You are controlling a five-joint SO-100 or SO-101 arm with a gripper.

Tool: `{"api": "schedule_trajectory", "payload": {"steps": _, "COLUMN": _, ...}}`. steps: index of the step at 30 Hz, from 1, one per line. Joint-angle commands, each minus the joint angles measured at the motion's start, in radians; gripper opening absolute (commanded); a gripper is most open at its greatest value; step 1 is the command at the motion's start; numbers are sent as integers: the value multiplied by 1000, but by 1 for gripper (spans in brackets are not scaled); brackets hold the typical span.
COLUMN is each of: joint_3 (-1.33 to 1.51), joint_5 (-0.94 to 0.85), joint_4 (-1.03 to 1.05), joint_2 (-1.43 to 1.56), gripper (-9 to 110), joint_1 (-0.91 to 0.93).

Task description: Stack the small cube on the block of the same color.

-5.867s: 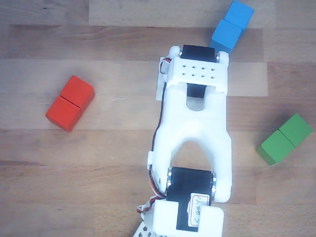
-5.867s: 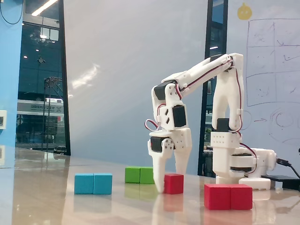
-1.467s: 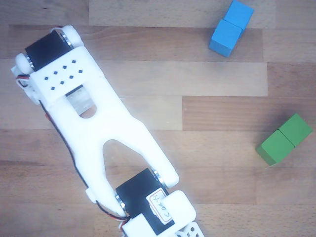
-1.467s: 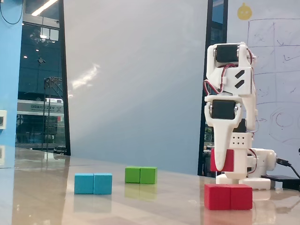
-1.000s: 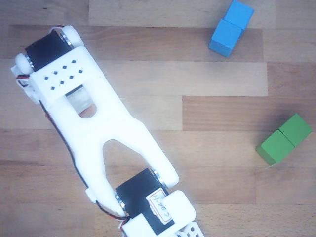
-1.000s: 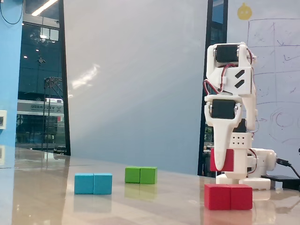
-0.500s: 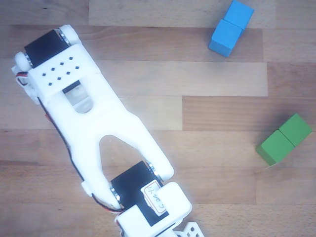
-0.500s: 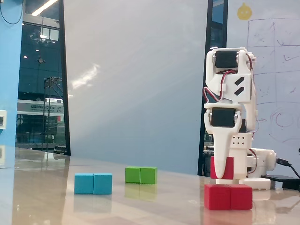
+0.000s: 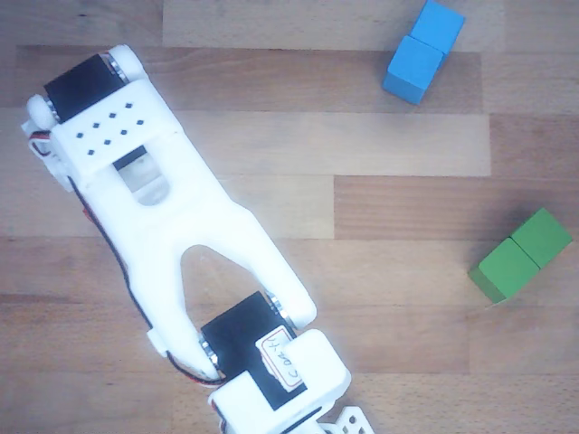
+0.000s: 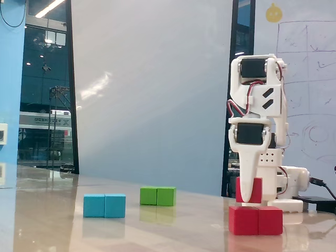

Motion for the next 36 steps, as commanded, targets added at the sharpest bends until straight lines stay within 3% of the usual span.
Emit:
{"api": "schedule_trajectory", "payload": {"steps": 1, "joint_3": -28, "joint_5": -3, "joint_4": 6, "joint_2": 20, "gripper": 1, "joint_1": -8}}
{"api": "schedule_trajectory", "payload": {"steps": 12, "joint_3": -28, "joint_5": -6, "joint_4": 6, "joint_2": 21, "gripper": 3, "joint_1": -9}}
{"api": "schedule_trajectory", "payload": {"steps": 23, "joint_3": -21, "joint_5": 5, "joint_4": 6, "joint_2": 21, "gripper": 23, "joint_1": -8}}
{"api": "schedule_trajectory", "payload": {"steps": 36, "joint_3": -21, "joint_5": -5, "joint_4": 6, "joint_2": 31, "gripper": 24, "joint_1": 101}}
